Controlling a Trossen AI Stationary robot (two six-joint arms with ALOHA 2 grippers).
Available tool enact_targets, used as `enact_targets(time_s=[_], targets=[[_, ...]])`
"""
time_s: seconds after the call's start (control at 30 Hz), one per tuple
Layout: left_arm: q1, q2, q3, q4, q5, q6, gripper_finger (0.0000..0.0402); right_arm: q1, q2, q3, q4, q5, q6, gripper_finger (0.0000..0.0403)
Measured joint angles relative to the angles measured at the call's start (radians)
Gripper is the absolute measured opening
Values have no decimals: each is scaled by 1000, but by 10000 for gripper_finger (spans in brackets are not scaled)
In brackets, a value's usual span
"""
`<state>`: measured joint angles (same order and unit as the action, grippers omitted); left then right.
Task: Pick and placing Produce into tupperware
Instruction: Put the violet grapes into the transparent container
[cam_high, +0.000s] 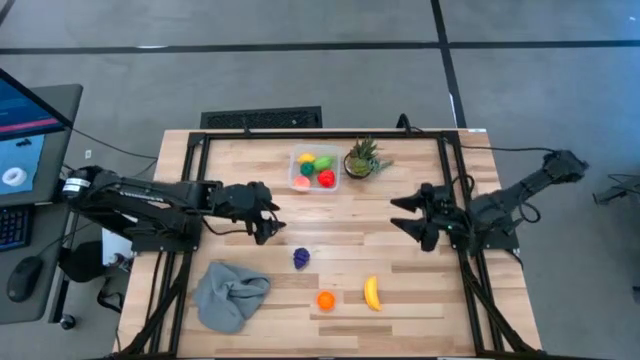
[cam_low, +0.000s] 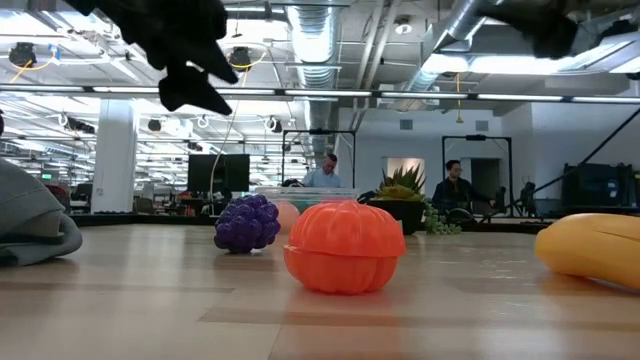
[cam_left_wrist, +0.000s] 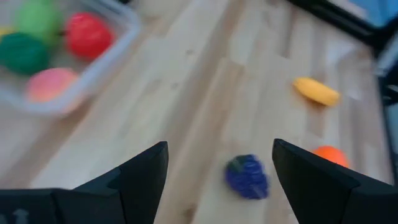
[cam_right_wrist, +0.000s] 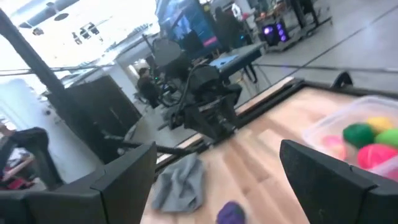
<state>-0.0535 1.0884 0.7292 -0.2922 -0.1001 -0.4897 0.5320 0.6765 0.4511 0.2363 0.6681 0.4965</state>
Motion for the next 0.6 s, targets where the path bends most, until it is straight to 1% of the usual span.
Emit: enact_targets(time_s=[0.07, 0.17, 0.27, 0.33, 0.4, 0.47, 0.53, 0.6], targets=[[-20, 24, 0, 47, 15, 9, 278, 74, 4, 0, 4, 67, 23, 363], [-57, 51, 0, 84, 18, 42, 278, 195, 25, 0, 2, 197, 51, 363], [-104, 68, 0, 69, 9, 100, 278, 311, 46, 1, 8, 339, 86, 363], [-137, 79, 0, 49, -23, 134, 278, 374, 68, 1, 4, 416, 114, 363], [-165, 93, 0, 31, -68, 164, 278, 427, 88, 0, 7, 484, 148, 363], [-188, 118, 0, 27, -91, 196, 278, 467, 115, 1, 8, 541, 182, 363], [-203, 154, 2, 35, -91, 221, 278, 497, 143, 1, 8, 584, 215, 363], [-212, 202, 18, 7, -80, 180, 278, 515, 169, 1, 11, 616, 252, 363]])
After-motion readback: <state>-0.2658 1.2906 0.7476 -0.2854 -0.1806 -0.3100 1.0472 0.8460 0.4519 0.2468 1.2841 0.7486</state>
